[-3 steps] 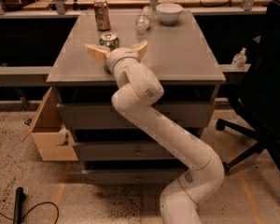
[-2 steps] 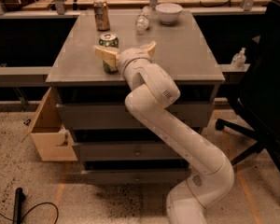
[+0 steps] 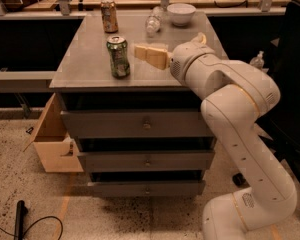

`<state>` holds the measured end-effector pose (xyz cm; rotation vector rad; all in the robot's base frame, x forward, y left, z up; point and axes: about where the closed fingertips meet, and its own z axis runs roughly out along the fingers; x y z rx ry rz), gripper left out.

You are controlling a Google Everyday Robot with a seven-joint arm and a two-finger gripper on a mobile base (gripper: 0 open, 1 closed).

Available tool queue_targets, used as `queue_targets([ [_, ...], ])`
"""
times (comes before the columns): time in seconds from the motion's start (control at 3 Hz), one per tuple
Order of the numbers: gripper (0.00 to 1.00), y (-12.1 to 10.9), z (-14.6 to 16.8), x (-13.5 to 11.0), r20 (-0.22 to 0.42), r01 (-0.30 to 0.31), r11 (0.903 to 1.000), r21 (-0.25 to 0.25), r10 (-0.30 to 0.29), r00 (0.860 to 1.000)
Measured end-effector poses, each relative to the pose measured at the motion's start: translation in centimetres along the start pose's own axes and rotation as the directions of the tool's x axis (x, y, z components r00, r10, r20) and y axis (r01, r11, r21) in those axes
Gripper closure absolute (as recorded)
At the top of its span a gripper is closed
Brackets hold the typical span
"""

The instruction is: Place green can upright

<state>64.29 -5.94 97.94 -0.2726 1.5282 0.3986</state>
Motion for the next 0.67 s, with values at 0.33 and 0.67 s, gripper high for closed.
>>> queue_targets([
  [0.33, 0.0, -1.8, -5.0, -3.4, -0.058, 0.038, 0.9937, 0.106, -0.032, 0.998],
  [0.67, 0.0, -3.1, -6.5, -4.1, -0.105, 0.043, 0.9828, 0.18, -0.024, 0.994],
])
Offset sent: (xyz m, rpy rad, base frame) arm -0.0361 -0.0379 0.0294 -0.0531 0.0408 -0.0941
